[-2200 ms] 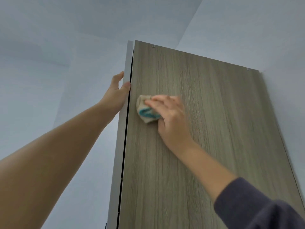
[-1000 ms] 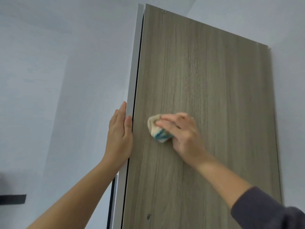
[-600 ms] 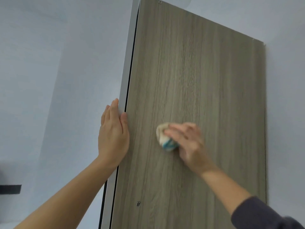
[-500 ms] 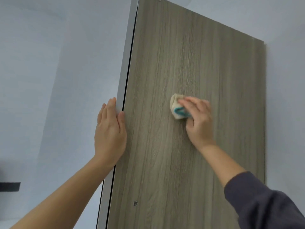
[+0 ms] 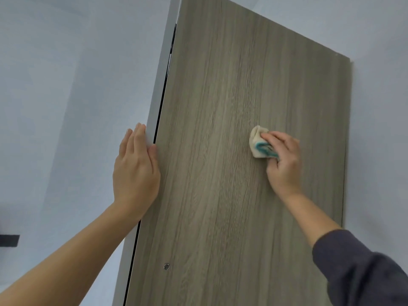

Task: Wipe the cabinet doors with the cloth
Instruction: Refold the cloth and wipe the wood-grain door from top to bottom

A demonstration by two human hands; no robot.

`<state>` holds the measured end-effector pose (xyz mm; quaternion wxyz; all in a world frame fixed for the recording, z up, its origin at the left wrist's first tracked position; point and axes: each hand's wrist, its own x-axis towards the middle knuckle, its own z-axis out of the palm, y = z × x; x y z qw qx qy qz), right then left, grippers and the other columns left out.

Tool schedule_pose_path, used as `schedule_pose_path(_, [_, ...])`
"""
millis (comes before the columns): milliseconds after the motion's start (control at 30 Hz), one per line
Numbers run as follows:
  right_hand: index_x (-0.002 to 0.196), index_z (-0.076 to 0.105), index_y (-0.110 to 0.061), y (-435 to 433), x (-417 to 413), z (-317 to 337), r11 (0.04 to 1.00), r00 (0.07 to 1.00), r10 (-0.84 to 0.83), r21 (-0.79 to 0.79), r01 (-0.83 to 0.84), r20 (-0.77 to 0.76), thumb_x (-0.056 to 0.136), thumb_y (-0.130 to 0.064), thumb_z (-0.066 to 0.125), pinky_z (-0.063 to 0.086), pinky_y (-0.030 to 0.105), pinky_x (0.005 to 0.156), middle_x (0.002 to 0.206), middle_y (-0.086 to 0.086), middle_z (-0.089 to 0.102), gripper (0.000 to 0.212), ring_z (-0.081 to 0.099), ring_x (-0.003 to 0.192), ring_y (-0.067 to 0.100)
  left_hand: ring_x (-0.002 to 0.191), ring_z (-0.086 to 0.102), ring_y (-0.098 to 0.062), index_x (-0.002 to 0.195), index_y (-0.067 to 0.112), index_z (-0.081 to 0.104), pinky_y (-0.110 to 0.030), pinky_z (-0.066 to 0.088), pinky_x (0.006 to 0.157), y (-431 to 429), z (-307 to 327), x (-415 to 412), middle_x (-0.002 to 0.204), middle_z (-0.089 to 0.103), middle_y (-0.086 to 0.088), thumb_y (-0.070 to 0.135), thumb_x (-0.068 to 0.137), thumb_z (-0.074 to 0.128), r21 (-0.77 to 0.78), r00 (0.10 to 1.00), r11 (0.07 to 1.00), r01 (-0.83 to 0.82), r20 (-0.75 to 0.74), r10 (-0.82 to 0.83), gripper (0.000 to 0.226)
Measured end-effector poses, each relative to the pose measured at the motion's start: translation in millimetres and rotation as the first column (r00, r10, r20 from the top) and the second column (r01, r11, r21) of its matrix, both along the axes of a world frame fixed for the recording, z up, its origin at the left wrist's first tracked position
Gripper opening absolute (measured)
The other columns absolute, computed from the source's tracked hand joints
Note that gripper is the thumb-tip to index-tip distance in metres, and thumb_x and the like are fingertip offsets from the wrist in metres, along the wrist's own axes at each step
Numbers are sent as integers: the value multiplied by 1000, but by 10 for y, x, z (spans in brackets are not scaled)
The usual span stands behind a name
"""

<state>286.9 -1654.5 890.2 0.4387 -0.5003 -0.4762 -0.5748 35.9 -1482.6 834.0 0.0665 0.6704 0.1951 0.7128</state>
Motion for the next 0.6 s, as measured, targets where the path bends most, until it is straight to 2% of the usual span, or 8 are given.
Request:
schedule_pose_path(67, [126, 62, -9, 14, -32, -254, 1000, 1000, 14, 10, -15, 27, 83, 8, 47, 44, 41, 98, 124, 10, 57, 49, 50, 112, 32, 148, 18, -21, 151, 11, 26, -43, 26, 117, 6, 1, 0, 156, 34, -5, 26, 106, 26, 7, 1000, 1000, -11, -6, 11, 48])
schedule_pose_path(200, [125, 60, -17, -75, -47, -1265, 988, 991, 55, -149, -36, 124, 82, -1, 48, 39, 34, 99, 126, 2, 55, 47, 51, 111, 29, 148, 19, -22, 151, 8, 25, -43, 27, 116, 0, -16, 4, 156, 34, -7, 23, 106, 27, 5, 1000, 1000, -19, -8, 19, 47])
schedule_pose_path(267, [120, 63, -19, -151, 58, -1147, 979, 989, 68, -200, -41, 130, 78, 2, 49, 41, 35, 95, 123, -2, 57, 49, 52, 109, 28, 147, 21, -22, 151, 7, 25, -45, 29, 114, -5, -9, 15, 155, 35, -8, 21, 106, 29, 0, 1000, 1000, -14, -6, 14, 47])
schedule_pose_path(367, [113, 68, -11, -181, 177, -533, 999, 1000, 14, -51, -13, 20, 73, 4, 47, 41, 32, 93, 116, 7, 60, 48, 53, 105, 33, 147, 23, -23, 150, 7, 26, -49, 32, 112, 2, -15, 8, 154, 36, -9, 20, 105, 30, -1, 1000, 1000, -19, -7, 19, 47])
schedule_pose_path(433, [115, 67, -9, -201, 200, -224, 999, 998, -22, 29, 24, -59, 76, 2, 47, 43, 31, 93, 117, 8, 59, 45, 52, 108, 30, 146, 23, -24, 150, 7, 26, -50, 32, 111, -6, -8, 4, 153, 36, -9, 20, 105, 30, -1, 1000, 1000, -26, -3, 26, 47])
schedule_pose_path(533, [118, 65, -8, -220, 177, -450, 997, 997, -59, 41, 61, -50, 82, -5, 43, 39, 24, 97, 121, 7, 57, 43, 50, 112, 26, 146, 23, -24, 149, 6, 27, -49, 32, 111, -12, -10, 5, 153, 36, -9, 20, 105, 30, 3, 999, 999, -36, -10, 36, 47])
schedule_pose_path(600, [115, 67, -6, -252, 162, -911, 998, 997, -67, 0, 67, -30, 78, -1, 44, 42, 31, 97, 120, 7, 58, 44, 52, 110, 28, 146, 23, -24, 150, 6, 26, -49, 32, 111, -12, -6, 9, 153, 36, -9, 20, 105, 29, 2, 999, 999, -45, -9, 45, 47])
